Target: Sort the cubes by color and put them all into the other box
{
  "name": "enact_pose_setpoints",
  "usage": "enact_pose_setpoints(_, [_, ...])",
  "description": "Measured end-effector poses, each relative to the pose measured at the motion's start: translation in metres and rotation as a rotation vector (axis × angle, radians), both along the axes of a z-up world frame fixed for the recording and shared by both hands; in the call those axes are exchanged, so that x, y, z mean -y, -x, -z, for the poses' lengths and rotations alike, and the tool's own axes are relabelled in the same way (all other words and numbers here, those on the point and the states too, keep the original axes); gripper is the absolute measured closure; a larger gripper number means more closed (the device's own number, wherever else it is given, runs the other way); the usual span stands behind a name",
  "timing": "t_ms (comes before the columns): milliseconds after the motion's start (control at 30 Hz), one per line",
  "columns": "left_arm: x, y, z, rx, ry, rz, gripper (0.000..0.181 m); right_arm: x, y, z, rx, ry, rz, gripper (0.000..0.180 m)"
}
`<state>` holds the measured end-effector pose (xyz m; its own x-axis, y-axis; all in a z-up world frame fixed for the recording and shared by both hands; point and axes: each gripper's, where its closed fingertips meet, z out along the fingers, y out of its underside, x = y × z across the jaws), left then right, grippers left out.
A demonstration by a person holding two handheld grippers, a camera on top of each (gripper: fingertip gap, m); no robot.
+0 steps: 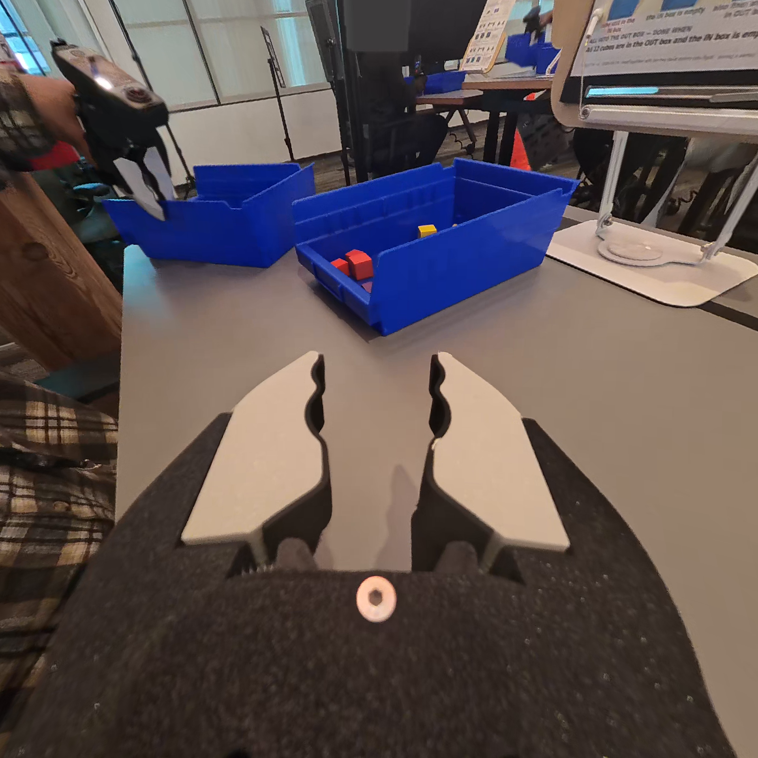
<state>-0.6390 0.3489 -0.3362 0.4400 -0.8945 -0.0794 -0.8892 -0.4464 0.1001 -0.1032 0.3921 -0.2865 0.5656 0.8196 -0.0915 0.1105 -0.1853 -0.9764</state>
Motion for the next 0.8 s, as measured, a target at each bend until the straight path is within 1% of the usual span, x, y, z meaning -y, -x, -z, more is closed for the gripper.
enact_pose_setpoints(100, [0.014,0.006,-0.001,0.012,0.057,-0.016,0.174,0.003,0.004,-0.002,0.021,-0.011,-0.005,0.126])
enact_pose_setpoints(133, [0.012,0.004,-0.004,0.028,0.042,-0.03,0.169,0.004,0.004,-0.003,0.028,-0.022,-0.004,0.125])
enact_pose_setpoints(200, [-0.002,-0.011,-0.013,0.121,-0.043,-0.058,0.147,0.005,0.003,-0.005,0.041,-0.043,0.006,0.122])
enact_pose_setpoints(267, [-0.017,-0.032,-0.02,0.203,-0.113,-0.08,0.133,0.006,0.001,-0.008,0.041,-0.051,0.009,0.12])
enact_pose_setpoints(400, [-0.039,-0.052,-0.014,0.157,-0.182,-0.059,0.128,0.006,-0.001,-0.011,0.006,-0.038,0.004,0.121])
enact_pose_setpoints(467, [-0.042,-0.061,-0.005,0.136,-0.155,-0.045,0.141,0.007,-0.004,-0.011,-0.001,-0.035,0.007,0.121])
enact_pose_setpoints(500, [-0.039,-0.064,-0.001,0.119,-0.121,-0.032,0.152,0.007,-0.005,-0.012,0.0,-0.037,0.01,0.121])
enact_pose_setpoints(533, [-0.034,-0.066,0.003,0.094,-0.081,-0.017,0.169,0.008,-0.007,-0.012,0.003,-0.039,0.015,0.122])
enact_pose_setpoints(567, [-0.031,-0.066,0.004,0.062,-0.07,0.0,0.175,0.008,-0.009,-0.013,0.005,-0.041,0.021,0.122])
enact_pose_setpoints(667, [-0.017,-0.065,0.003,-0.01,-0.048,0.112,0.175,0.009,-0.014,-0.017,-0.009,-0.052,0.031,0.125])
enact_pose_setpoints(800, [0.018,-0.073,0.003,0.007,0.015,0.285,0.175,0.009,-0.015,-0.018,-0.028,-0.045,0.031,0.126])
